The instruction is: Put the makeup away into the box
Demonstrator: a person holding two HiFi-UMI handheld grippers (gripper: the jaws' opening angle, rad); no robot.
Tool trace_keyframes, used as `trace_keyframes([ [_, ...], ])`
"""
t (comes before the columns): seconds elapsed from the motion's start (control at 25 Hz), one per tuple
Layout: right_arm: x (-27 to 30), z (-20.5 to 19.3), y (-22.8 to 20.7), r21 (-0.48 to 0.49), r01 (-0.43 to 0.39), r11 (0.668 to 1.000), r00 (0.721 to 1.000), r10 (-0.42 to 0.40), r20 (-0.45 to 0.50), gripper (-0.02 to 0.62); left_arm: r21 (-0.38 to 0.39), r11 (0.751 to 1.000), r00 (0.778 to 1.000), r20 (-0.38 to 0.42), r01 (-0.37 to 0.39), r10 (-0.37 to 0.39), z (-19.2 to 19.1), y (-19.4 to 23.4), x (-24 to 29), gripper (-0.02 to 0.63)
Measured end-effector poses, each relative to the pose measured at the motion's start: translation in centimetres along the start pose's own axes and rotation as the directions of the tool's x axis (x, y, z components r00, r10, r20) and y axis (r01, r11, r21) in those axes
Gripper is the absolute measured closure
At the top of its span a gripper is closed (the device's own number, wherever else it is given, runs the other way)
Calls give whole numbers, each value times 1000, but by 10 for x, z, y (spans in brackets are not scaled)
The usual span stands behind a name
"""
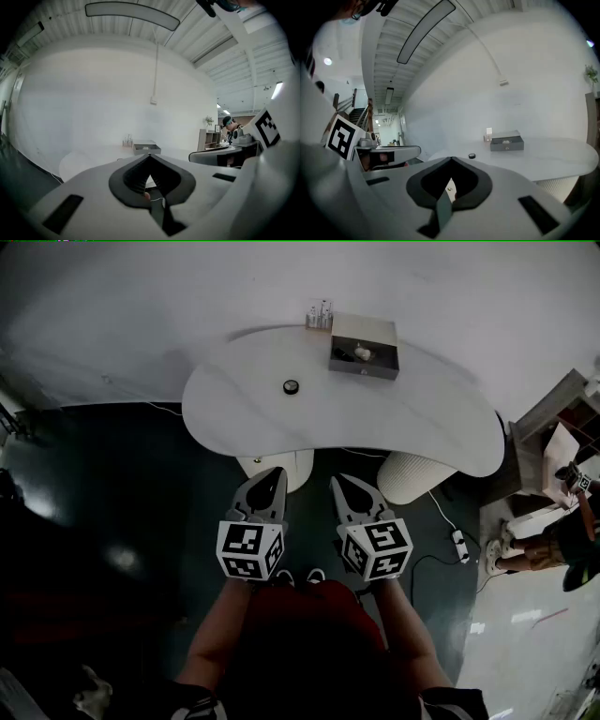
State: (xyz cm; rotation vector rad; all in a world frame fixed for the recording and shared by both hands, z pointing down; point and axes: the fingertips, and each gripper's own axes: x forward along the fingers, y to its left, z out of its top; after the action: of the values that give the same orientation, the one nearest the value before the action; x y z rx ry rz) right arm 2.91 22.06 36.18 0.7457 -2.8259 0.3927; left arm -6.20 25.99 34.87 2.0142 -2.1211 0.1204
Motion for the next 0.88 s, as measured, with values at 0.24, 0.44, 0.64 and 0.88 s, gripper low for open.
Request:
trace_keyframes([
  [0.24, 2, 0, -8, -13, 6, 1000, 1000, -5, 4, 581, -1, 1000, 1000, 8, -9, 9, -1, -2, 6, 584],
  [0.44, 1, 2, -16, -25, 13, 1000, 1000, -13, 22, 581, -2, 1000, 1000, 21, 3, -3, 0, -6, 11, 584],
  [0.64, 5, 9, -28, -29, 27, 999, 999, -26, 23, 581, 6, 1000, 1000, 14, 1, -1, 3, -7, 20, 584],
  [0.88, 8, 12, -37, -54, 44, 998, 999, -43, 10, 581, 24, 1000, 1000, 16, 12, -12, 10, -12, 30, 584],
])
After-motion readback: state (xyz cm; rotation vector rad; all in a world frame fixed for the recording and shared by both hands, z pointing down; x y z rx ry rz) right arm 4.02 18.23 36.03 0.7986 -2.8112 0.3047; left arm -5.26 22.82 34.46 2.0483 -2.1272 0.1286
